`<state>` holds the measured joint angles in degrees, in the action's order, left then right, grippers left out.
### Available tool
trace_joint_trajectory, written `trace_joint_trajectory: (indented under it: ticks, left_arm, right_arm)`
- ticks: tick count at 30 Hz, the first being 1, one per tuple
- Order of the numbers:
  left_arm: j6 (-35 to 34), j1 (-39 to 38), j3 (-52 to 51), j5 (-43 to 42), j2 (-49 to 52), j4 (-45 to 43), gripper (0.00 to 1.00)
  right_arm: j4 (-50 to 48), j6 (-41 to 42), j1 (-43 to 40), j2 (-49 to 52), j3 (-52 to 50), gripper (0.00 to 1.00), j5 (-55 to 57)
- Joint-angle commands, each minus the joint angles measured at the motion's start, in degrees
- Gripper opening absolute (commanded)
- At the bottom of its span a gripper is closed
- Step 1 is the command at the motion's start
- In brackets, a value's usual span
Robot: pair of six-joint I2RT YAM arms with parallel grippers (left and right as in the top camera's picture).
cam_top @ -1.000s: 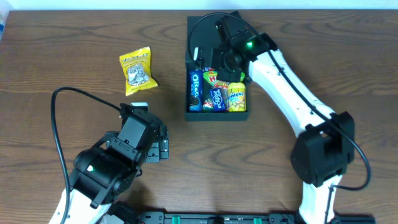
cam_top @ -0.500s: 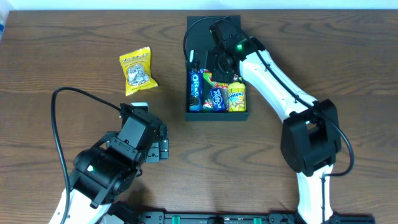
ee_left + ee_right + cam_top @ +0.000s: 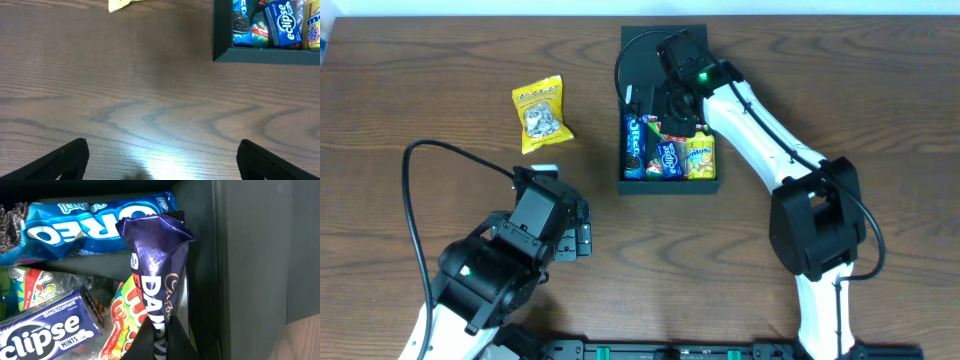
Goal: Pack container
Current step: 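Carry the Dairy Milk bar into the box and lower it upright, then open the right gripper and lift it out of the box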
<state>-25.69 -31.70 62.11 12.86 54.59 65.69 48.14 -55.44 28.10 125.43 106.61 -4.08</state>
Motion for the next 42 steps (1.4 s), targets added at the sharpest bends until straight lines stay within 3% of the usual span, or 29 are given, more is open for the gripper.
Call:
trace_joint_trajectory:
  ticks: [1, 8, 9, 11, 14, 22, 23, 24, 25, 27, 28, 42]
  left_arm:
    - [-0.5, 0.2, -0.1, 1.0, -0.1, 0.1, 0.95]
    - [-0.5, 0.2, -0.1, 1.0, -0.1, 0.1, 0.95]
    - [-0.5, 0.2, -0.1, 1.0, -0.1, 0.1, 0.95]
    - [-0.5, 0.2, -0.1, 1.0, -0.1, 0.1, 0.95]
    - [-0.5, 0.2, -0.1, 1.0, -0.1, 0.1, 0.95]
    - [-0.4, 0.2, -0.1, 1.0, -0.1, 0.1, 0.95]
    - [-0.5, 0.2, -0.1, 1.0, -0.1, 0.1, 0.95]
    - [-0.5, 0.2, -0.1, 1.0, -0.1, 0.1, 0.96]
    - [-0.5, 0.2, -0.1, 1.0, -0.1, 0.1, 0.96]
    - [-0.5, 0.2, -0.1, 1.0, -0.1, 0.1, 0.96]
    - [-0.5, 0.2, -0.1, 1.0, -0.1, 0.1, 0.96]
    - [-0.5, 0.2, -0.1, 1.0, -0.1, 0.1, 0.95]
  right_arm:
    - [0.1, 1.0, 0.4, 0.9, 0.7, 0.01, -0.7]
    - [-0.1, 1.0, 0.4, 1.4, 0.5, 0.01, -0.7]
    - [-0.2, 1.0, 0.4, 1.4, 0.5, 0.03, -0.7]
    - [-0.2, 1.0, 0.4, 1.4, 0.5, 0.22, -0.7]
    - [-0.2, 1.0, 0.4, 1.4, 0.5, 0.33, -0.6]
    - [-1.9, 2.5, 0.4, 1.4, 0.5, 0.41, 1.3]
    - [-2.4, 3.6, 0.4, 1.3, 0.6, 0.5, 2.6]
    - [-2.6, 4.7, 0.4, 1.2, 1.0, 0.68, 4.1]
    - [-2.5, 5.6, 0.4, 1.1, 1.5, 0.79, 5.5]
    - [-2.4, 7.0, 0.4, 0.2, 2.3, 0.97, 7.6]
    - [-2.2, 7.2, 0.4, -0.7, 2.5, 0.99, 8.3]
    - [0.6, 17.7, -0.2, -25.8, 2.1, 0.99, 13.1]
